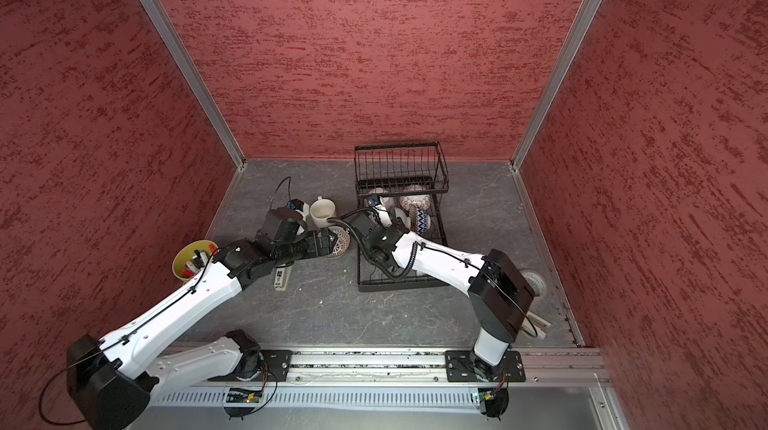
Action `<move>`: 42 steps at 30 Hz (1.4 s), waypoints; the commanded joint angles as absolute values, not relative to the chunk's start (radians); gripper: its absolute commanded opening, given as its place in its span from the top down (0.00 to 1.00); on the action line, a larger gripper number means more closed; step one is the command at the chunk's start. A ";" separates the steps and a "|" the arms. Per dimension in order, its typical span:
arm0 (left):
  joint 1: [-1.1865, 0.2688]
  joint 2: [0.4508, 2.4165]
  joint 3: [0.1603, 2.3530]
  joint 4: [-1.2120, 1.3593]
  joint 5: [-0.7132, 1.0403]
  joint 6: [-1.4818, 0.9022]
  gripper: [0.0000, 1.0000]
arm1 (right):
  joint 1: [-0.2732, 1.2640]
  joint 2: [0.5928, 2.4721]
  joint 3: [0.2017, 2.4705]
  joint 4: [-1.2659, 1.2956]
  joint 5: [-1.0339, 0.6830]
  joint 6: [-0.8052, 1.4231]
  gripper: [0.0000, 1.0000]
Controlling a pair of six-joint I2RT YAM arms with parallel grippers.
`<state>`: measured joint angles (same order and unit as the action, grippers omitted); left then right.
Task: Load the bowls into the dish rack
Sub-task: 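Carry the green-patterned bowl over the rack with the right while the left withdraws, then lower the green-patterned bowl on edge into the rack beside the grey bowl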
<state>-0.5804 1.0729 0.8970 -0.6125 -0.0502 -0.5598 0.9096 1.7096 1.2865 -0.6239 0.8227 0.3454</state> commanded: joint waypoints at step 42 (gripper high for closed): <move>-0.478 0.997 0.816 -0.614 -0.017 -0.563 0.00 | 0.949 1.975 1.364 -0.154 1.261 -0.180 1.00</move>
